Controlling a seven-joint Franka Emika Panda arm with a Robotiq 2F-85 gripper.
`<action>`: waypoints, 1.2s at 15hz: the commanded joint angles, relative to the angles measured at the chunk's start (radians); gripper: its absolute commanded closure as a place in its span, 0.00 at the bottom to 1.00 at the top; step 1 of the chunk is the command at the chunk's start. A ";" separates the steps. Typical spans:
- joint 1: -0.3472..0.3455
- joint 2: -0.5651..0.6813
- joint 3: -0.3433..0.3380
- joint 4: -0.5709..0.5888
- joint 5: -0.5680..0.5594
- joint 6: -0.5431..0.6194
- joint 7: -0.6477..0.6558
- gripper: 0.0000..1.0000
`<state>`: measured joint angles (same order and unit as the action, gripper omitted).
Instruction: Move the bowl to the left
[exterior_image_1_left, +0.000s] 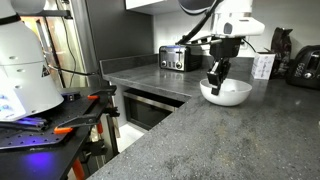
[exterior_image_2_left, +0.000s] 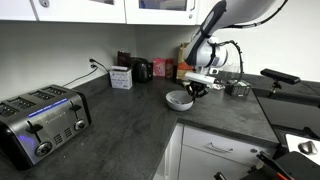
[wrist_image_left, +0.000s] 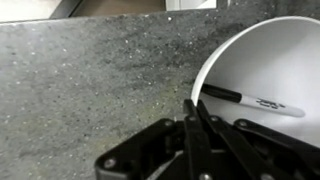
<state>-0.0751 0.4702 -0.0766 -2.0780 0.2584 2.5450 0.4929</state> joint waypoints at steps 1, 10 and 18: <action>0.031 -0.021 -0.007 -0.018 0.018 0.045 -0.008 0.99; 0.126 -0.048 0.125 -0.039 0.034 0.035 -0.085 0.99; 0.183 -0.061 0.155 -0.120 0.009 0.044 -0.122 0.99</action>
<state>0.1052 0.4345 0.0838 -2.1602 0.2584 2.5829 0.4119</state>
